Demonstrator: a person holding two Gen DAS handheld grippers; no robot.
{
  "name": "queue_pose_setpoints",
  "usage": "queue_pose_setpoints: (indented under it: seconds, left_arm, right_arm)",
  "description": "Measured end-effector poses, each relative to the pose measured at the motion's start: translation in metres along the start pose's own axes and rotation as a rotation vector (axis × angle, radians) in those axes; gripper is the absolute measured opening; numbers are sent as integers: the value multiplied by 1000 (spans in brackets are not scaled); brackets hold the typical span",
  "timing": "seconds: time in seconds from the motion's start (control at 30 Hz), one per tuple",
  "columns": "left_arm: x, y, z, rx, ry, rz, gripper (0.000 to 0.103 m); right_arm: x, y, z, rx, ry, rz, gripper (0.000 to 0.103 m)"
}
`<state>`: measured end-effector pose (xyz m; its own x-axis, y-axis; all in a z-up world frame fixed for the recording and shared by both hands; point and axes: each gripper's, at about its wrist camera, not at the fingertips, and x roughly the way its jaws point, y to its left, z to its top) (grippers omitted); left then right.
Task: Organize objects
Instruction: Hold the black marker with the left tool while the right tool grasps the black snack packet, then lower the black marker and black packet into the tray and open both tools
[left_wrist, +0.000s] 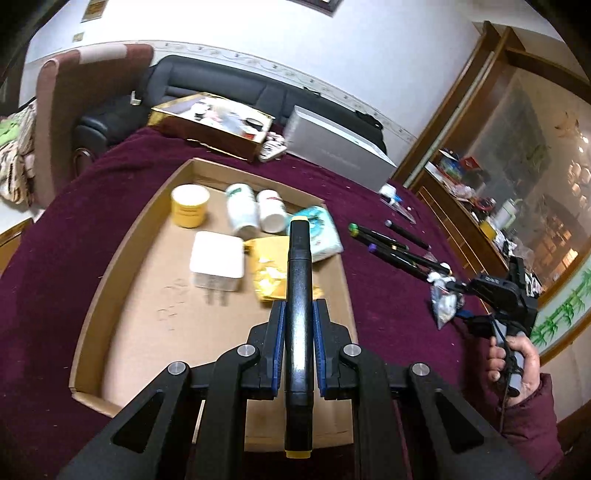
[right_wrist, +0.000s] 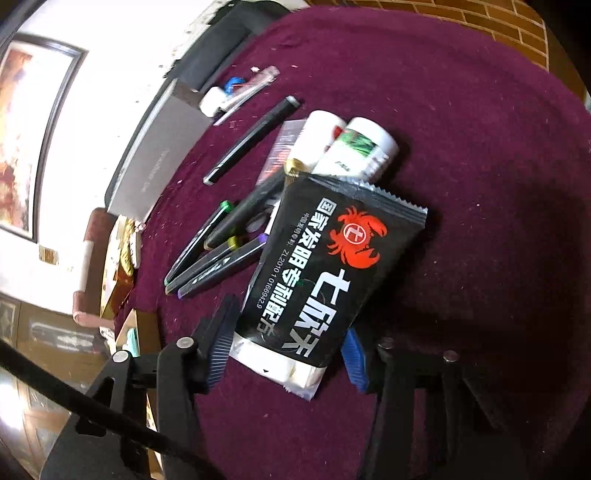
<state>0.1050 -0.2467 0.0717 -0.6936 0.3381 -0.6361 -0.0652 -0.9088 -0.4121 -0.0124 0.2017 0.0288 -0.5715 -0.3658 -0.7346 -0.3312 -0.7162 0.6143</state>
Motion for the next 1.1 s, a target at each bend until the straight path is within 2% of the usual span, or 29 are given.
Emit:
queue_pose_setpoints:
  seconds: [0.13,0.27,0.43,0.6,0.77,0.97,1.1]
  left_arm:
    - [-8,18,-1,-31,-15,17,11]
    - [-17,31,0,-45,-32,43,11]
    - [-25,44,5,-33,-38,104,11]
    - [-15,49,14,-4,-11,154,11]
    - [13,49,29,48,33,208,11]
    - [47,60,38,55,104,267,11]
    - [58,69,37,36,131,272,11]
  right_arm:
    - [-24,21,-16,-115,-38,4,45]
    - [-44,55,-31,-227,-32,85,46]
    - [-59,112,-70,-402,45,194,46]
    - [-34,162,-119,-562,194,259,46]
    - [12,198,-176,-683,345,241,46]
    - [54,216,-208,-767,464,215,46]
    - [73,222,-220,-779,500,195,46]
